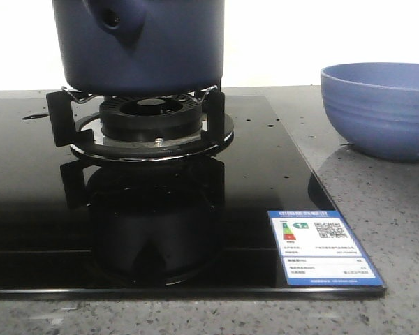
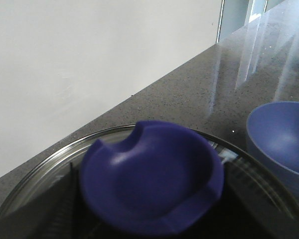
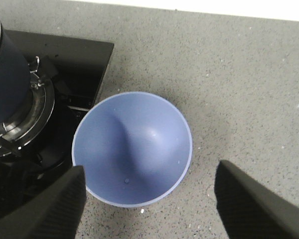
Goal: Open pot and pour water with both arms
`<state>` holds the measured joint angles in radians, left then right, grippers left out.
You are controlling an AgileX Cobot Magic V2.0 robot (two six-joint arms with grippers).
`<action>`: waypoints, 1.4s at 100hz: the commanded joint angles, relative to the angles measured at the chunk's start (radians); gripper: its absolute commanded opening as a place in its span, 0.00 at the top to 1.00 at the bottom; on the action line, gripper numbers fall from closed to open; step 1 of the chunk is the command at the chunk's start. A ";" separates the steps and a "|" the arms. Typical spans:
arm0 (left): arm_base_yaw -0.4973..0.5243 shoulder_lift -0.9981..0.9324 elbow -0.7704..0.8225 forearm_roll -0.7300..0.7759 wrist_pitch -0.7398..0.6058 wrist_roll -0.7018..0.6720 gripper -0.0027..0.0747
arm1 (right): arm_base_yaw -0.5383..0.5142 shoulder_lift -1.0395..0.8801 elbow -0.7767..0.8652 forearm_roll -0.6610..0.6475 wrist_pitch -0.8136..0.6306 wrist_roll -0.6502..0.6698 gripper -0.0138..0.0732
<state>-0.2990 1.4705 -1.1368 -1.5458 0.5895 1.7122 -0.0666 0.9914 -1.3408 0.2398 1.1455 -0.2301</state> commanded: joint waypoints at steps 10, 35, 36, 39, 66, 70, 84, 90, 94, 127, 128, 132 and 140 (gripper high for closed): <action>-0.007 -0.059 -0.040 -0.068 0.043 -0.010 0.19 | -0.009 -0.013 -0.009 0.010 -0.063 -0.009 0.28; 0.000 -0.229 -0.040 -0.053 0.029 -0.012 0.19 | -0.009 -0.013 -0.009 0.000 -0.060 -0.009 0.28; 0.000 -0.235 -0.040 -0.051 0.028 -0.012 0.19 | -0.009 -0.013 -0.009 0.000 -0.060 -0.009 0.28; 0.006 -0.261 -0.040 -0.044 0.024 -0.012 0.19 | -0.009 -0.013 -0.009 0.007 -0.060 -0.009 0.28; 0.110 -0.519 -0.004 0.014 -0.225 -0.187 0.50 | -0.009 -0.084 0.082 0.255 -0.291 -0.043 0.56; 0.127 -0.552 0.015 0.029 -0.277 -0.227 0.63 | -0.009 -0.104 0.124 0.302 -0.358 -0.067 0.70; 0.176 -0.695 0.124 0.032 -0.380 -0.241 0.99 | -0.009 -0.198 0.290 0.405 -0.560 -0.180 0.91; 0.188 -0.766 0.184 0.032 -0.393 -0.250 0.99 | -0.009 -0.247 0.367 0.408 -0.614 -0.229 0.91; 0.193 -0.807 0.235 0.032 -0.397 -0.250 0.99 | -0.009 -0.276 0.411 0.408 -0.651 -0.257 0.91; 0.192 -1.225 0.741 -0.036 -0.468 -0.257 0.99 | -0.009 -0.669 0.837 0.408 -0.826 -0.336 0.91; 0.192 -1.234 0.760 -0.041 -0.468 -0.257 0.99 | -0.009 -0.669 0.846 0.408 -0.828 -0.336 0.91; 0.192 -1.286 0.805 -0.052 -0.466 -0.257 0.99 | -0.009 -0.721 0.894 0.408 -0.828 -0.336 0.91; 0.192 -1.376 0.890 -0.098 -0.466 -0.257 0.99 | -0.009 -0.798 0.970 0.408 -0.816 -0.336 0.91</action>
<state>-0.1083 0.1645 -0.2957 -1.5807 0.1276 1.4665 -0.0666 0.2579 -0.4130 0.6281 0.3983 -0.5523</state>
